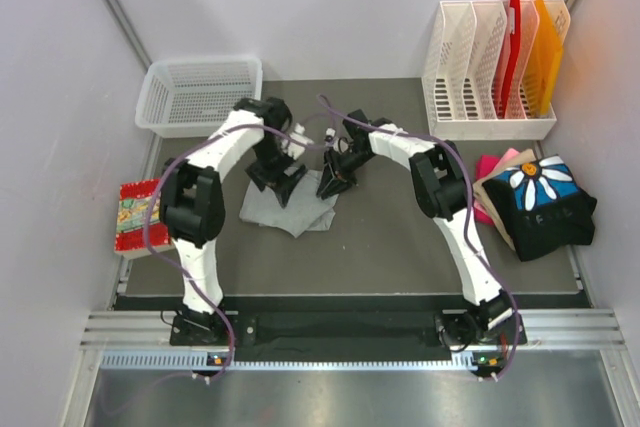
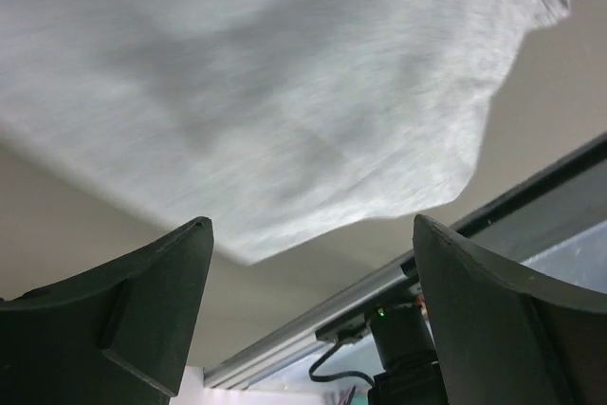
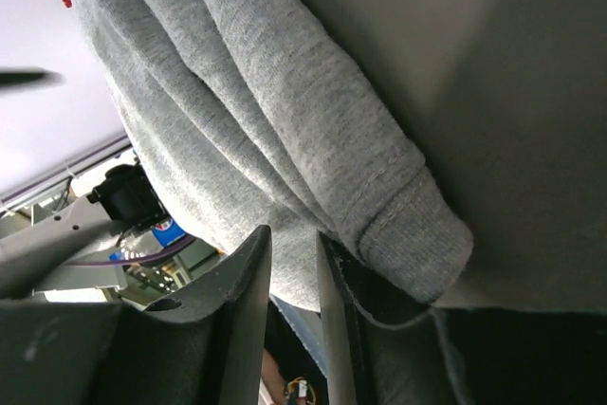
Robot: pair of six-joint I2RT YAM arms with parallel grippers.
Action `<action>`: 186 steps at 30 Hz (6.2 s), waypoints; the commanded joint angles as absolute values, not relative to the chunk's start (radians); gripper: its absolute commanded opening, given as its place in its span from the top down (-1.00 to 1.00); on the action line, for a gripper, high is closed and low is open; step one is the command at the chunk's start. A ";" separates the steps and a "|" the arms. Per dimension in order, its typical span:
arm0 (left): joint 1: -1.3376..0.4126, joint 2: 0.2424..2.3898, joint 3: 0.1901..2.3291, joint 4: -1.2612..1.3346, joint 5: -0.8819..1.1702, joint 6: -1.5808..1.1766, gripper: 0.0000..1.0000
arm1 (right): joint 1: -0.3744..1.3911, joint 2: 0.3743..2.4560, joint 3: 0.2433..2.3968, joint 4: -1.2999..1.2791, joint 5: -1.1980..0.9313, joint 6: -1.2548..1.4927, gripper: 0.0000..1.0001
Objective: Fold and stack the t-shirts
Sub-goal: Fold the tshirt, then neatly place the folded tshirt to the corner
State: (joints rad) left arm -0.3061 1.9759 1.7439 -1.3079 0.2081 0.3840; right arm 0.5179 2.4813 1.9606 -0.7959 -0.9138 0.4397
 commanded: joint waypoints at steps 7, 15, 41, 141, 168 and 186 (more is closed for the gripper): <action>-0.362 2.069 1.612 -1.142 0.187 0.374 -0.79 | 0.454 2.406 1.964 -0.769 -0.862 0.440 0.36; -0.362 2.140 1.578 -1.026 0.179 0.302 -0.77 | 0.333 2.178 1.724 -0.678 -0.833 0.473 0.21; -0.361 2.120 1.695 -1.206 0.334 0.290 -0.79 | 0.508 2.373 1.695 -0.448 -0.914 0.584 -0.34; -0.123 2.059 1.973 -1.084 0.144 0.376 -0.90 | -0.574 1.270 1.141 -1.144 0.026 0.624 -0.62; -0.121 1.999 1.916 -1.094 0.092 0.376 -0.89 | -0.383 1.471 1.402 -0.973 0.043 0.749 -1.00; -0.118 1.953 1.891 -1.086 0.043 0.371 -0.93 | -0.402 1.666 1.446 -0.893 0.106 0.600 -1.00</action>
